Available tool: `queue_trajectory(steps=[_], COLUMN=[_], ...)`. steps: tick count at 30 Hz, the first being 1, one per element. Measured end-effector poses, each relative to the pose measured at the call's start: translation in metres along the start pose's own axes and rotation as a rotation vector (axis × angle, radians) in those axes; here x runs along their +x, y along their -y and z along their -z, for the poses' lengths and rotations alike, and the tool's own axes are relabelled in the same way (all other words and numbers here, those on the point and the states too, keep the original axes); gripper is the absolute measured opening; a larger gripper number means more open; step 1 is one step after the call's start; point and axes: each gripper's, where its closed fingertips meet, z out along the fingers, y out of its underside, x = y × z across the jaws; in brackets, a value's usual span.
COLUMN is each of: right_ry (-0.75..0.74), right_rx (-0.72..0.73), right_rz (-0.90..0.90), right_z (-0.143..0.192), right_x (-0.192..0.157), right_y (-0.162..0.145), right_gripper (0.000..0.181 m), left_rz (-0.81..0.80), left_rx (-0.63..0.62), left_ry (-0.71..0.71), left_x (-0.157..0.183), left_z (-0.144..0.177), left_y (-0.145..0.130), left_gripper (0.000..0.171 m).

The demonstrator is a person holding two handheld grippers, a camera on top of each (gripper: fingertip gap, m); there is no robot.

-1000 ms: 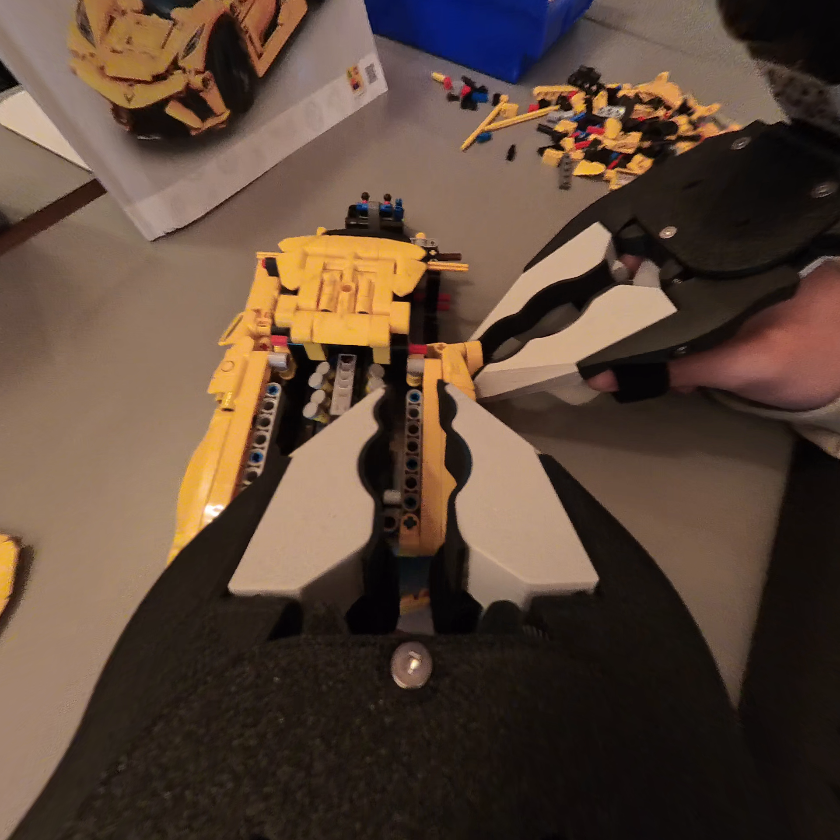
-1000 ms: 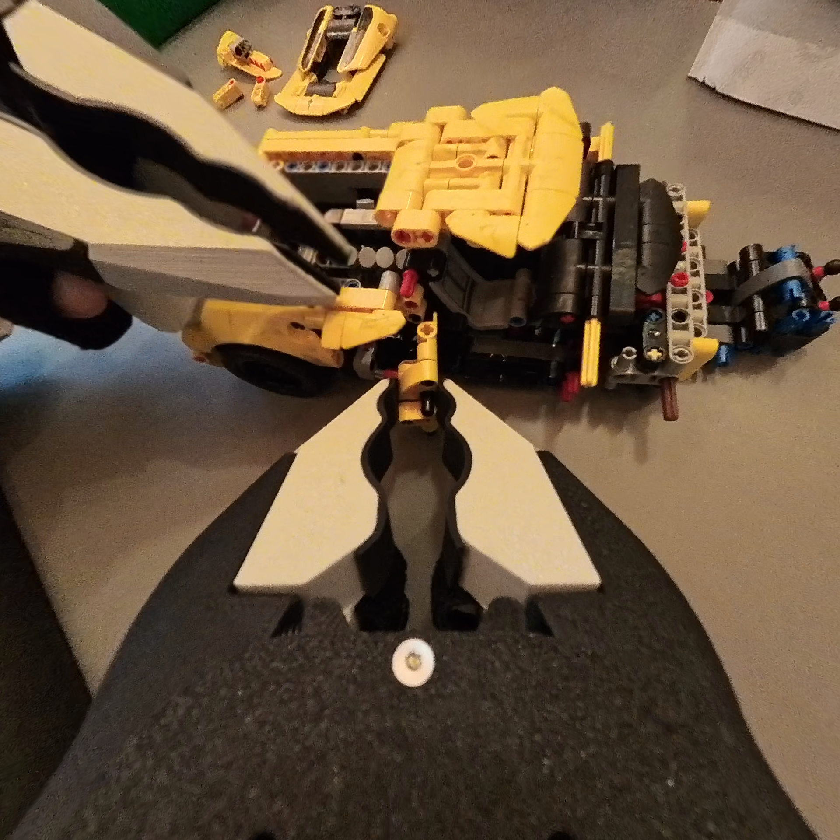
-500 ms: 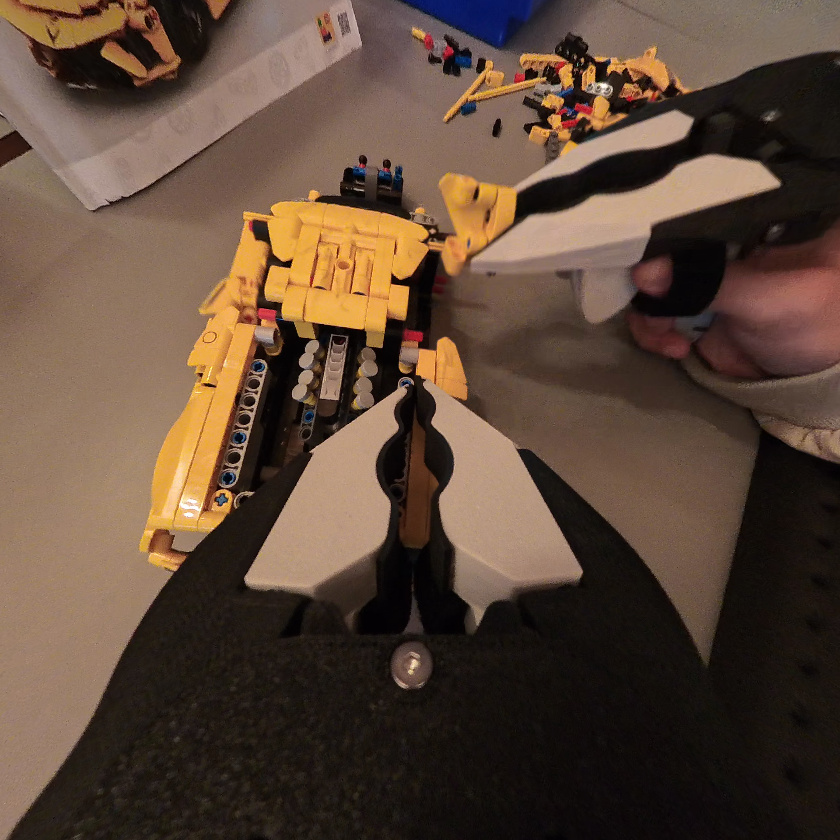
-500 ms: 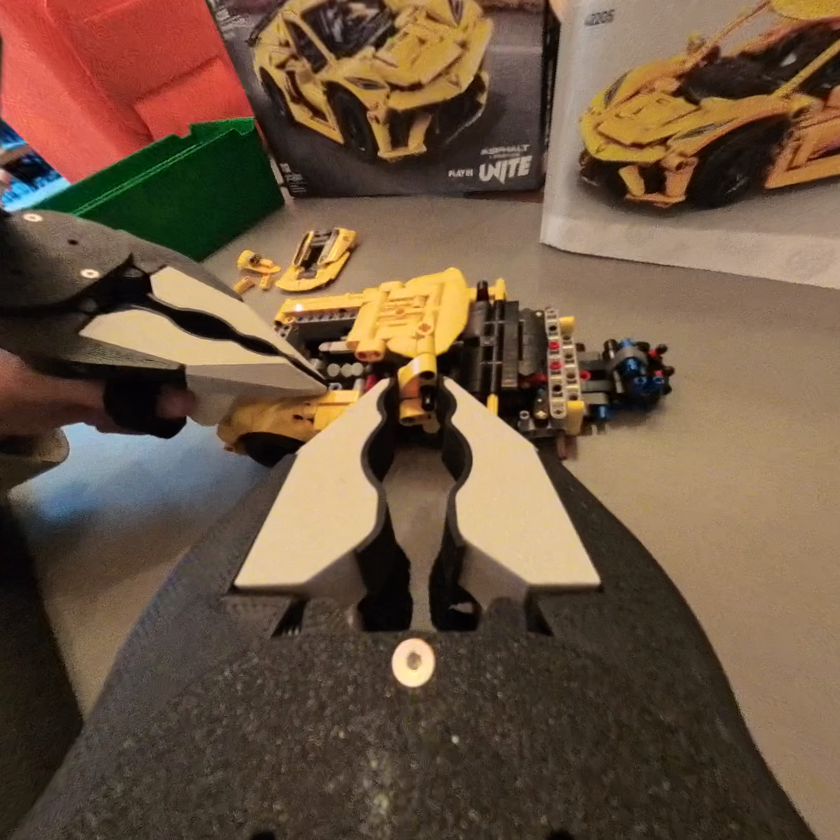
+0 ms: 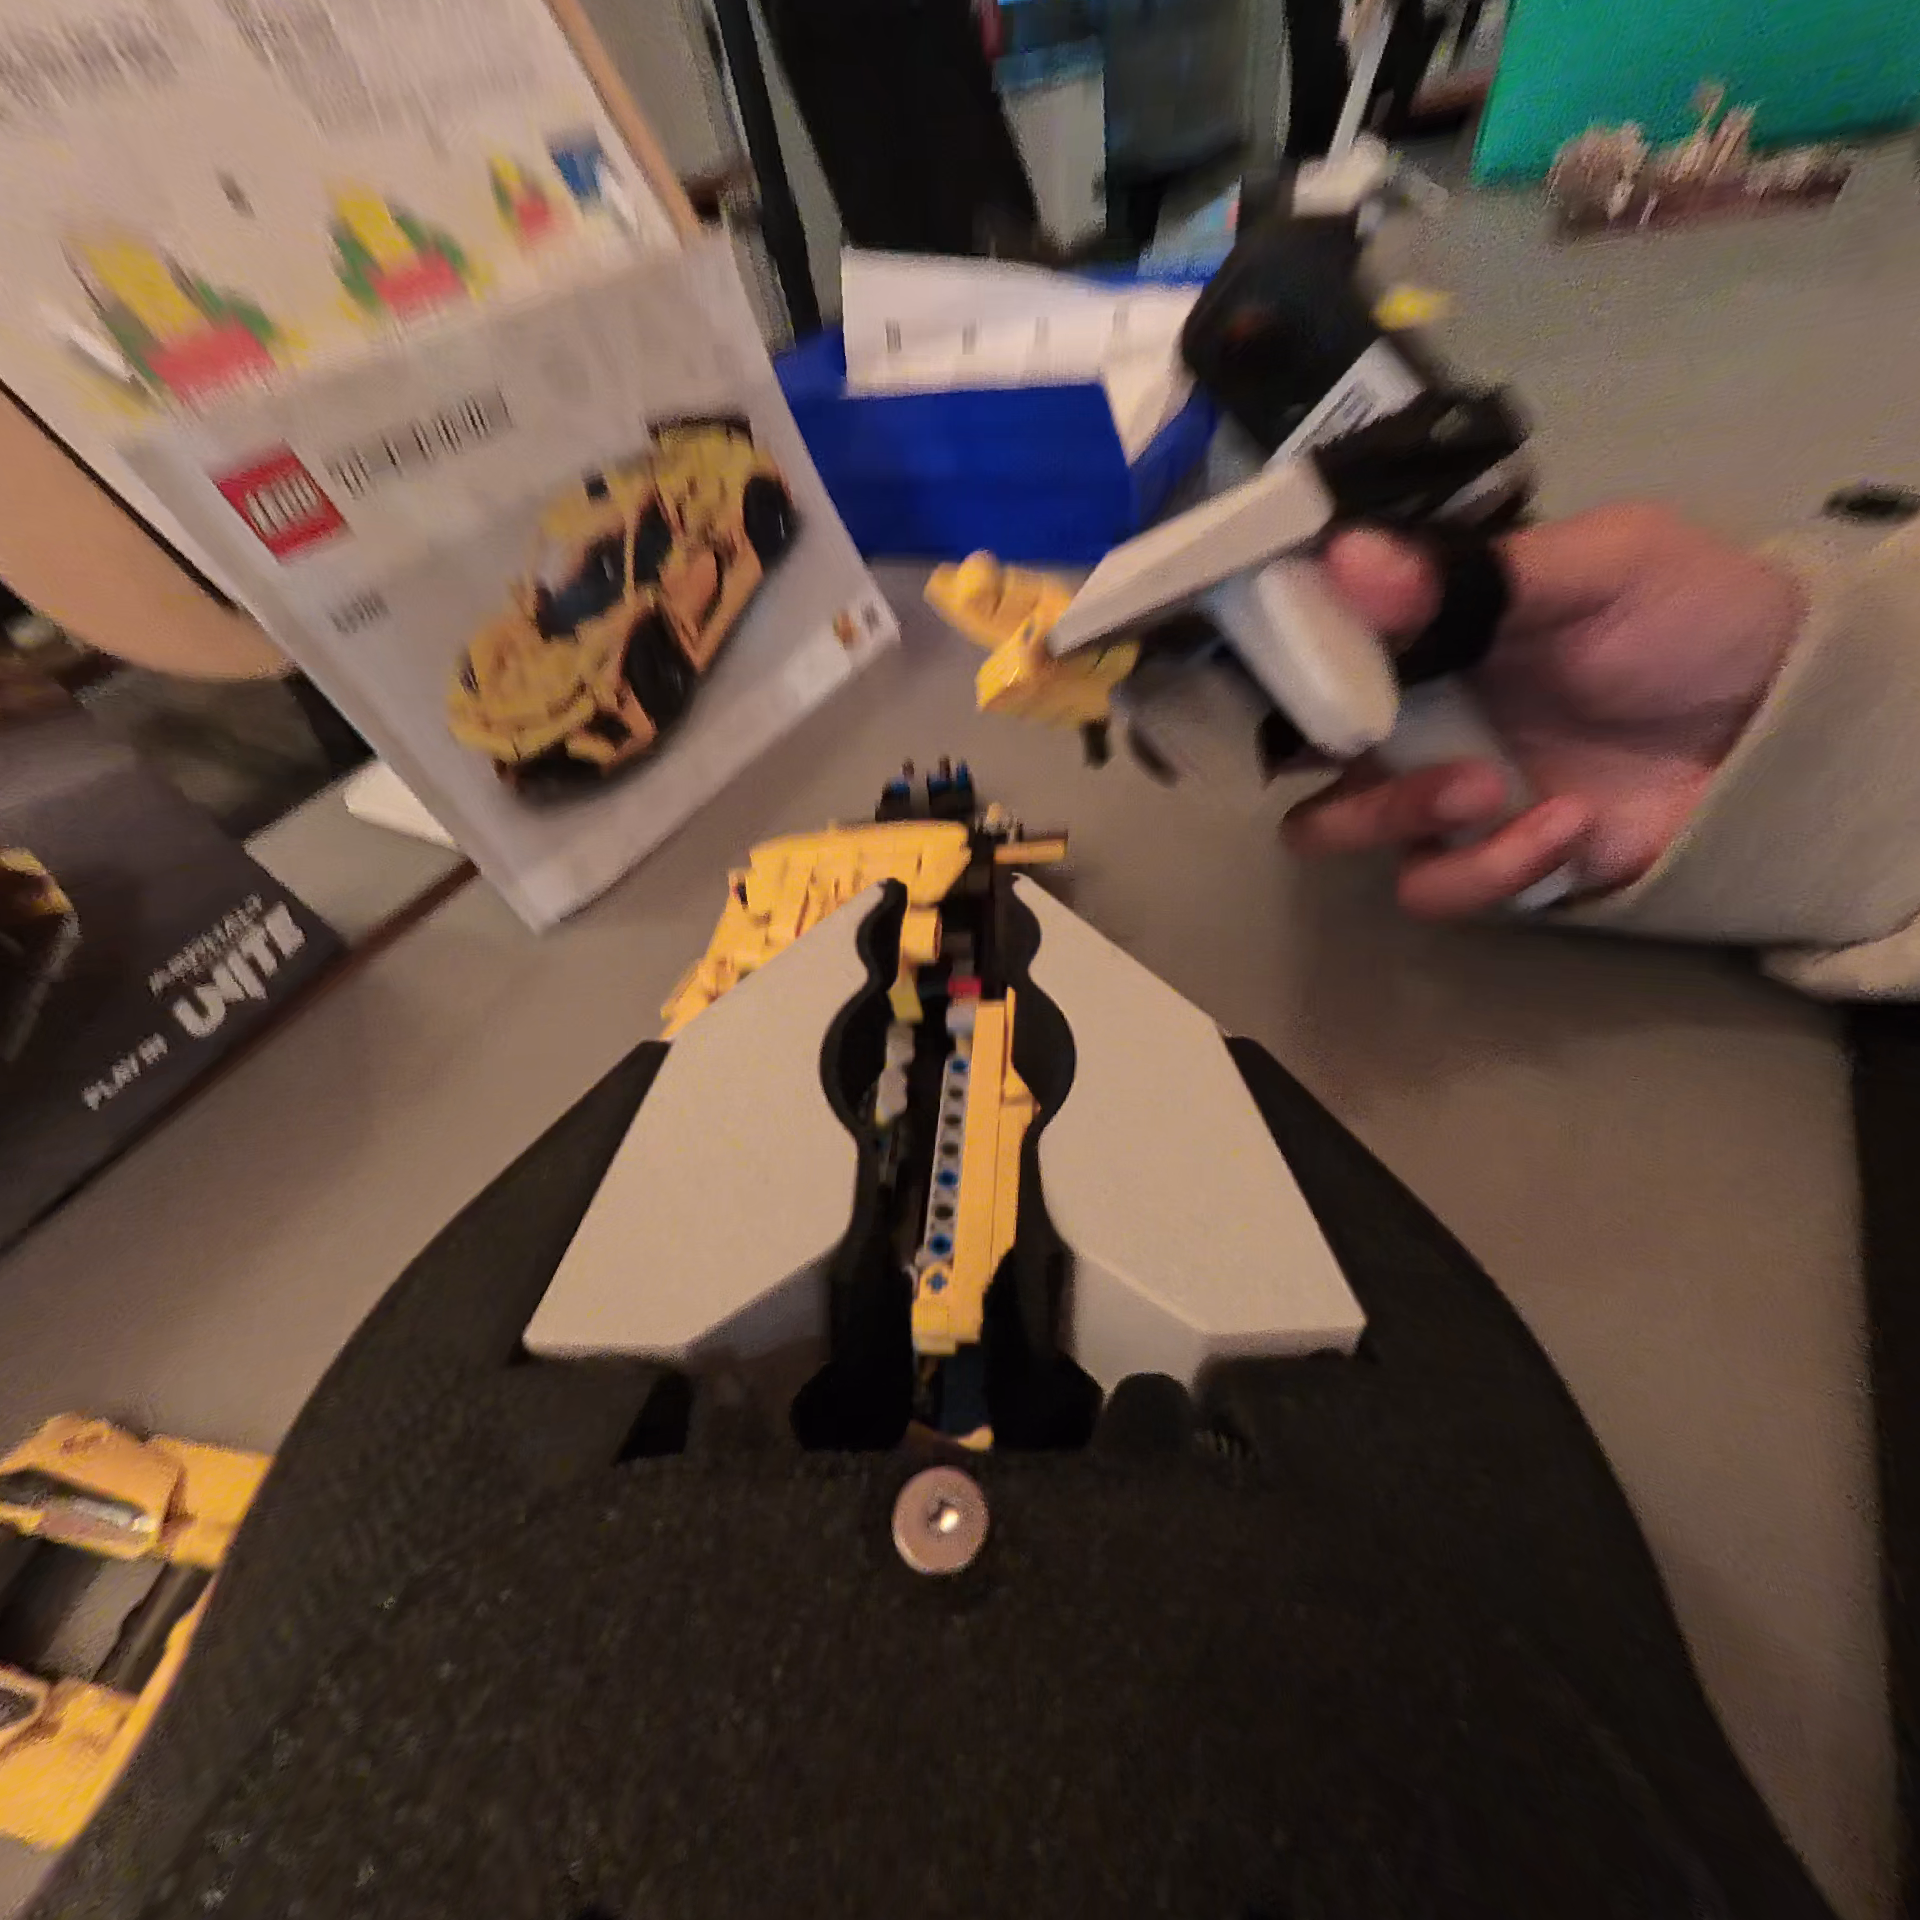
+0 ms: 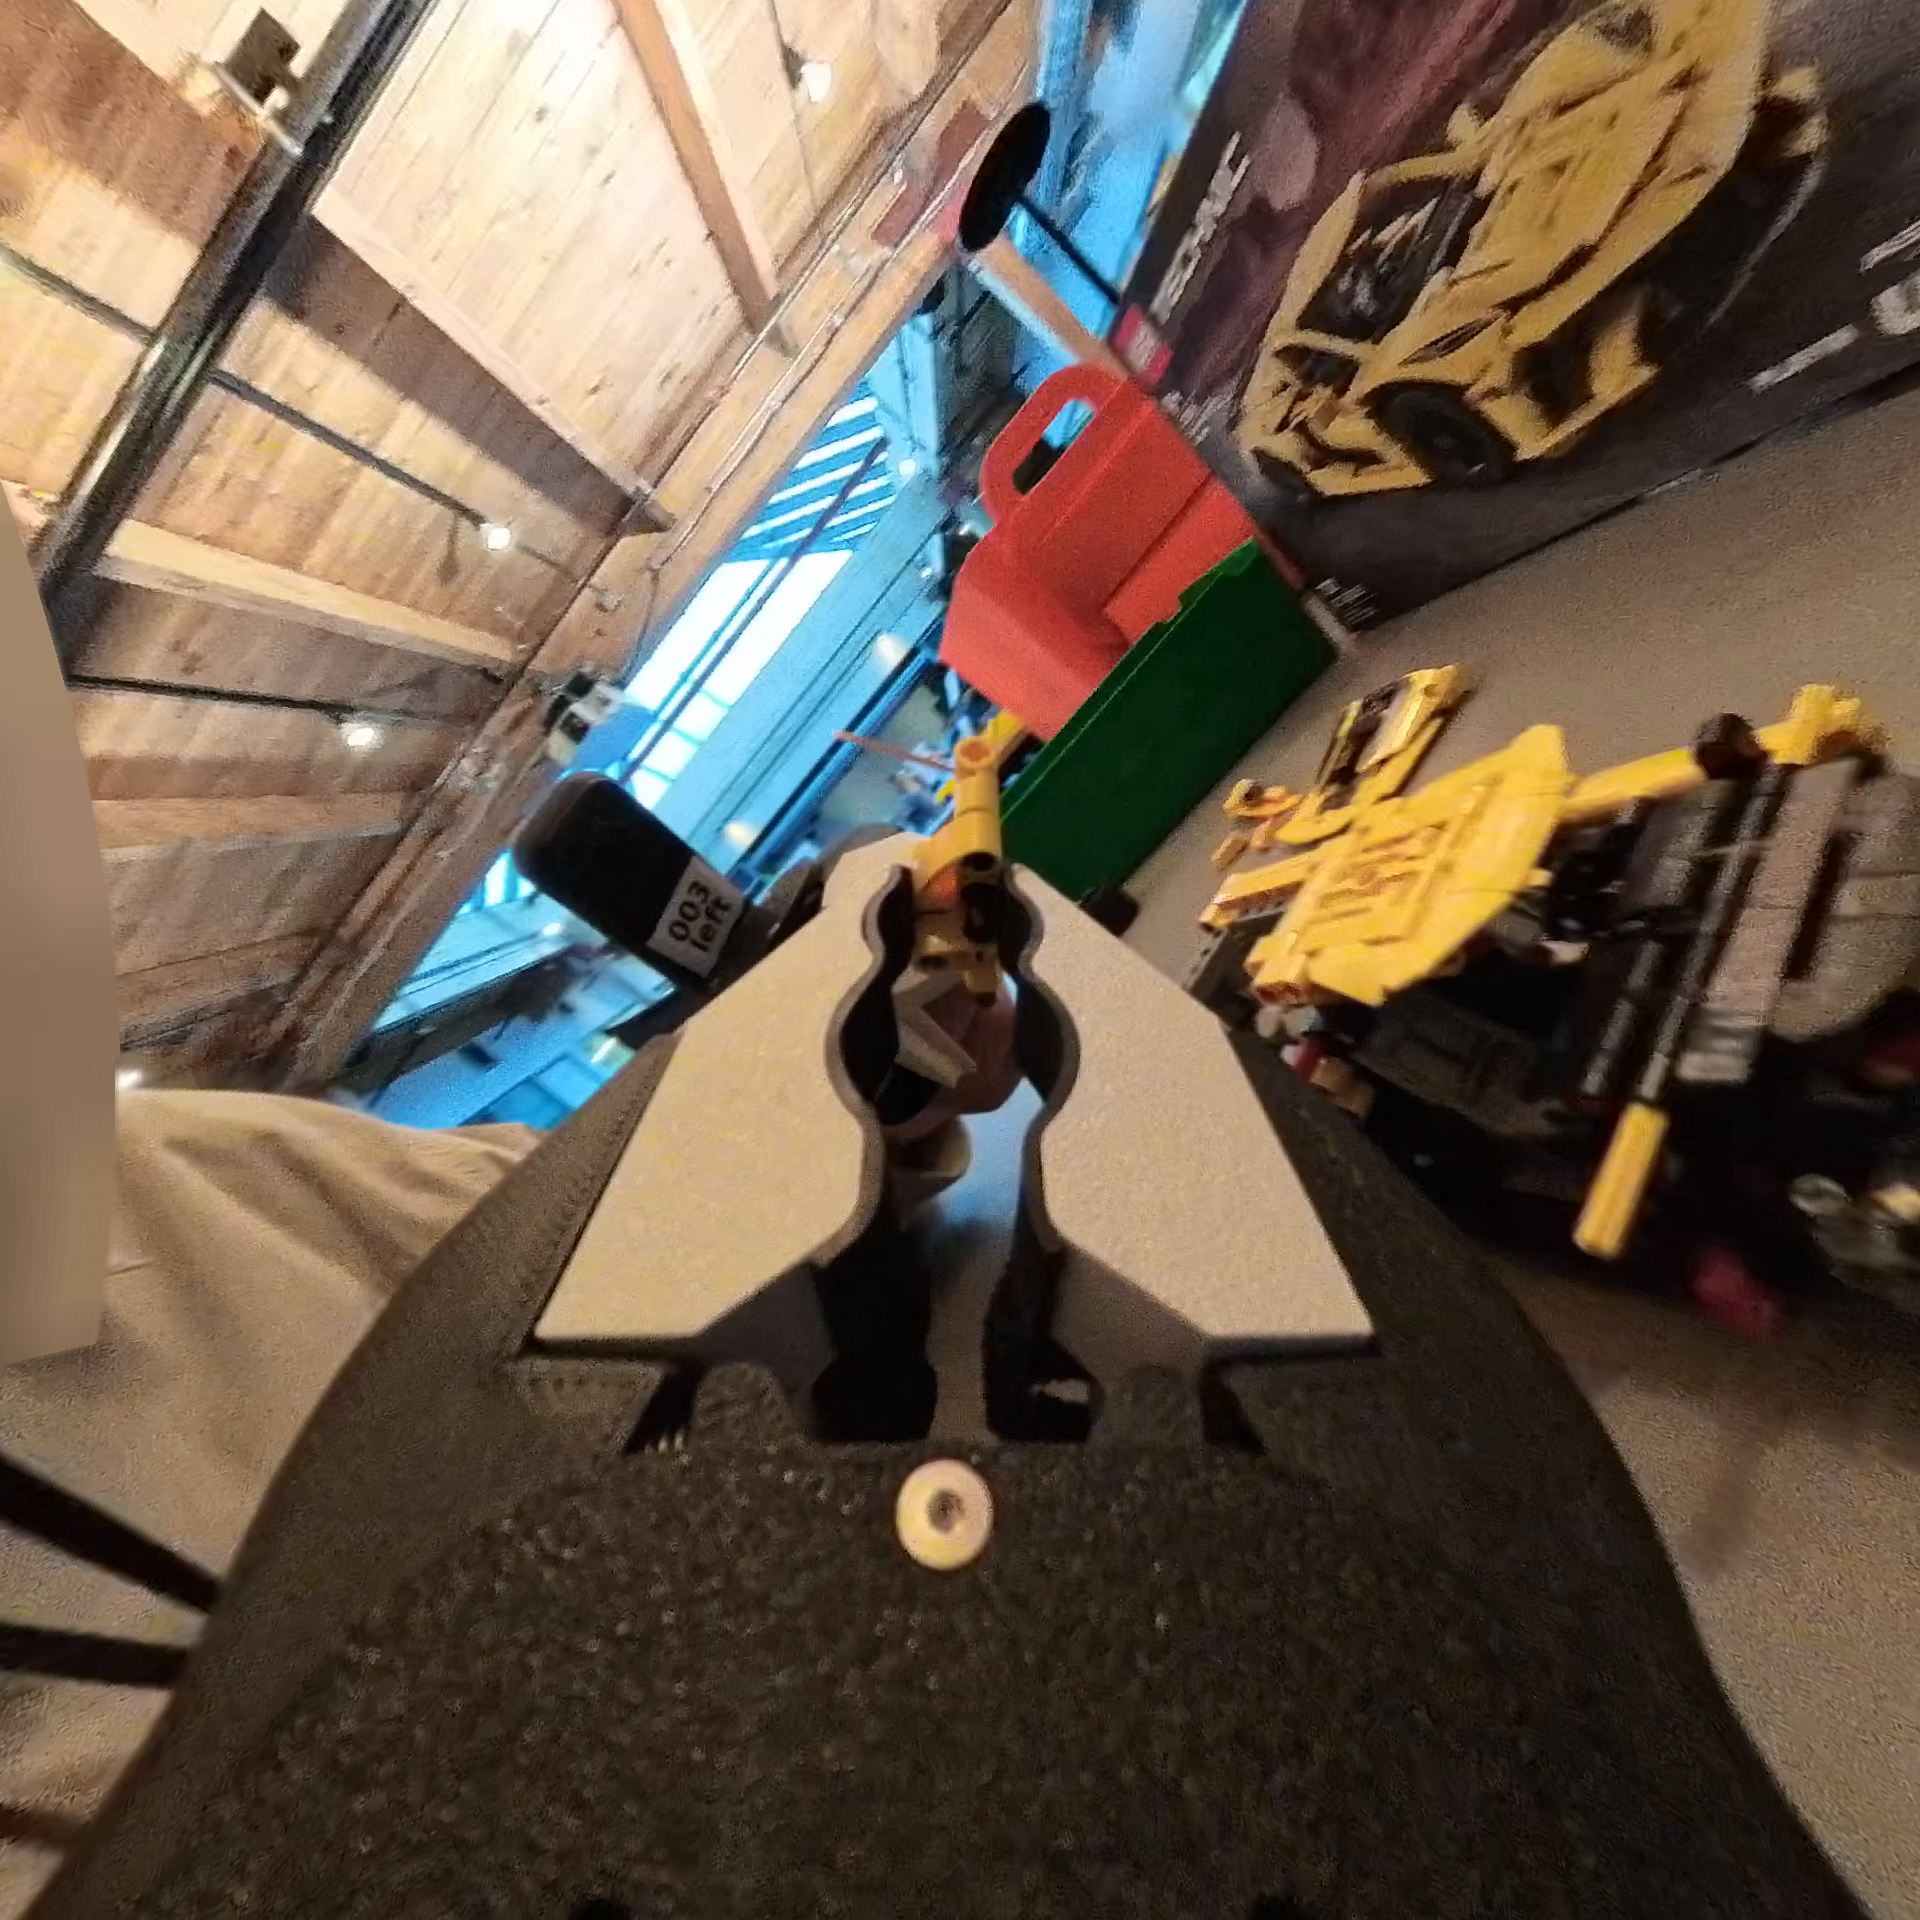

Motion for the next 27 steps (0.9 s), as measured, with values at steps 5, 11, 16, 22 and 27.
queue_trajectory(steps=[5,11,16,22,27], right_ry=[0.224,0.278,0.263,0.263,0.297], right_rx=[-0.098,-0.145,-0.204,-0.212,-0.121], right_rz=[0.099,0.165,0.173,0.102,-0.052], right_z=[-0.037,-0.049,-0.048,-0.045,-0.036], right_x=[-0.031,-0.043,-0.042,-0.037,-0.032], right_y=[0.014,-0.004,-0.019,-0.022,-0.001], right_gripper=[0.014,0.014,0.014,0.016,0.031], left_rz=[0.28,0.463,0.451,0.469,0.555], left_rx=[0.291,0.394,0.357,0.329,0.376], left_ry=[-0.121,-0.298,-0.32,-0.365,-0.367], left_x=[-0.003,-0.003,0.003,0.006,-0.014], left_z=[0.023,0.041,0.036,0.035,0.045], left_y=[0.044,0.055,0.05,0.045,0.046], left_gripper=[0.031,0.032,0.023,0.015,0.014])
